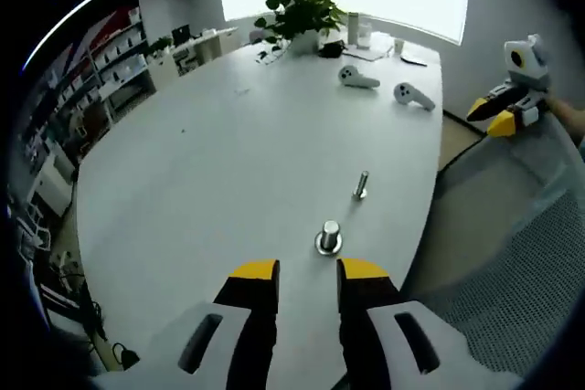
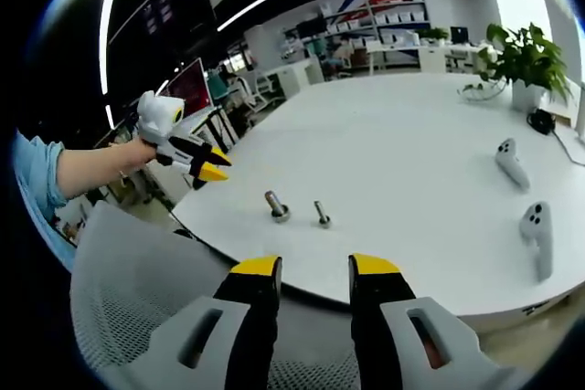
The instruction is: Place the washer onto the threaded stud by aligning its center hole with the stud, sliding it down to the base, and recovering from edge contact or off-axis alignment until the washer reaches the visible bottom stop.
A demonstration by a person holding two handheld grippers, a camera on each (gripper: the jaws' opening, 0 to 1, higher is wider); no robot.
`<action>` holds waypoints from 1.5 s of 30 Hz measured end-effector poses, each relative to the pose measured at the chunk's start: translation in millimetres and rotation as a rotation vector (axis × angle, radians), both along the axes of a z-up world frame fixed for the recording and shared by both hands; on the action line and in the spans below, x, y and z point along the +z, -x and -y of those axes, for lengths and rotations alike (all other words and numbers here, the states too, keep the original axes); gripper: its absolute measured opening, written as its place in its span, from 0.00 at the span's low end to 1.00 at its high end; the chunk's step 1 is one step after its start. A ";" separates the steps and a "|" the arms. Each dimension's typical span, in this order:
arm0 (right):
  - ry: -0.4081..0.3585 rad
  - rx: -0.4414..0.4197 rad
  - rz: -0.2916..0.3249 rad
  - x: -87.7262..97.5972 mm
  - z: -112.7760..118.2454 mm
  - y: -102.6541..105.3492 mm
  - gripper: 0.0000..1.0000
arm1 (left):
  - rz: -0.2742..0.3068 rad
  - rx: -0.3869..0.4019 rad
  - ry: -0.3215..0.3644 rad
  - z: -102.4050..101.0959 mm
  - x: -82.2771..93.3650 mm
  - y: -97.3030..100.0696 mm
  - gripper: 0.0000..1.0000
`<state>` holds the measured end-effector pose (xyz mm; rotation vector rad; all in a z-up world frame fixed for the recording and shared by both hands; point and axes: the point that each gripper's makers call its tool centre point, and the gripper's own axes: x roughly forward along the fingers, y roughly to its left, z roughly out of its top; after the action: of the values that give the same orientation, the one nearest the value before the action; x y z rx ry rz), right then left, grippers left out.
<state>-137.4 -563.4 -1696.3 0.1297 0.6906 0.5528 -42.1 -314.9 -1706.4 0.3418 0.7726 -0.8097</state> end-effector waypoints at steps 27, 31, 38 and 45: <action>0.004 0.035 -0.036 -4.6 -1.5 4.8 0.32 | 0.178 0.492 0.439 -48.0 74.5 70.9 0.24; -0.001 0.028 -0.036 -4.6 -0.9 5.0 0.33 | 0.172 0.522 0.461 -47.5 70.1 75.0 0.24; -0.001 0.024 -0.037 -4.5 -0.6 4.9 0.33 | 0.179 0.572 0.482 -53.5 68.5 81.9 0.22; -0.006 0.019 -0.032 -3.9 -0.4 4.6 0.33 | 0.205 0.623 0.499 -49.7 54.4 88.5 0.30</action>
<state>-142.0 -562.9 -1700.2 0.1377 0.7224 0.5720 -130.6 -265.2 -1652.1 -0.2574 0.4210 -0.3459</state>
